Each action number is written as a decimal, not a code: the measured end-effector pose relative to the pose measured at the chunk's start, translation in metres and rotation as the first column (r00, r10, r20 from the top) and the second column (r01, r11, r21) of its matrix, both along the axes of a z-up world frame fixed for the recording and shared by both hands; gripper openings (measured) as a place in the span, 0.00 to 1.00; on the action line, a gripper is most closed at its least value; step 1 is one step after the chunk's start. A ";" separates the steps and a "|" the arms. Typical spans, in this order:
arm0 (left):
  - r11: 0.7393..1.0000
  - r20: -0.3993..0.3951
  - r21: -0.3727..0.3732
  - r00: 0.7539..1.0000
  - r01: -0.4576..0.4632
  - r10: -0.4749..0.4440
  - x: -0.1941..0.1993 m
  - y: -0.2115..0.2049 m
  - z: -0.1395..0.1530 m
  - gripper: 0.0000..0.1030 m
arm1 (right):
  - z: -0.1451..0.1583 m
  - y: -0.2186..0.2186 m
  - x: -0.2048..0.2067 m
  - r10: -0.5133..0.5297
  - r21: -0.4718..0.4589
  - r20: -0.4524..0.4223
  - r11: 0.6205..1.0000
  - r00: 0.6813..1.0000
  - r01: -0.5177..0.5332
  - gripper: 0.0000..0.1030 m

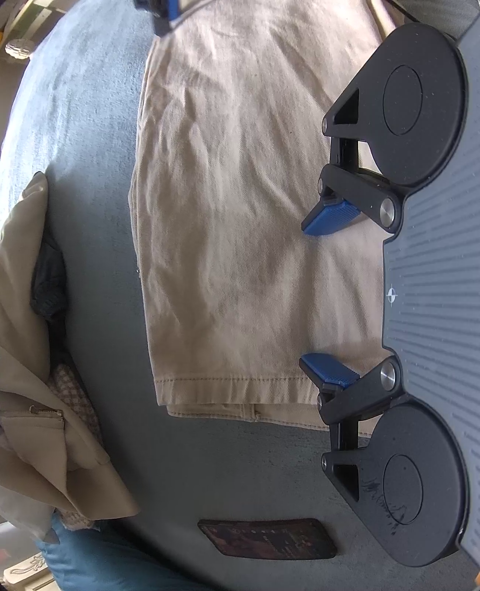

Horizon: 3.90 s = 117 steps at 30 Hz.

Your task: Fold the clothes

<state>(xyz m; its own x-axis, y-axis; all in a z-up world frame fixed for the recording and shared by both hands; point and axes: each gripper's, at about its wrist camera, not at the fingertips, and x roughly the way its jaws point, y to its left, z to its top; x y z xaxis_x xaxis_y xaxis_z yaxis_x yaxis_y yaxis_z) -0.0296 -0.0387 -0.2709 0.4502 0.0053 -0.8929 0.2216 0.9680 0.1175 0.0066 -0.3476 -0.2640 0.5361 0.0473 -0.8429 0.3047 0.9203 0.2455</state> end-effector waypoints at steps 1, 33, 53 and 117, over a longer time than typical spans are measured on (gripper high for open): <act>1.000 -0.001 0.000 1.000 -0.001 0.001 0.000 0.000 0.000 0.70 | -0.004 -0.003 -0.001 -0.022 0.026 0.000 0.999 1.000 0.022 0.30; 1.000 -0.022 0.001 1.000 -0.020 0.020 0.004 -0.001 0.000 0.72 | 0.035 0.099 -0.112 0.421 0.090 0.112 0.898 0.900 -0.432 0.34; 1.000 0.022 -0.008 1.000 0.002 -0.002 -0.002 0.003 -0.004 0.75 | 0.015 -0.118 -0.131 -0.259 0.489 0.075 0.851 0.963 0.191 0.46; 0.999 0.034 -0.032 0.999 0.005 -0.003 -0.001 0.004 -0.002 0.79 | -0.068 -0.127 -0.145 -0.151 0.850 -0.028 0.517 0.988 0.103 0.46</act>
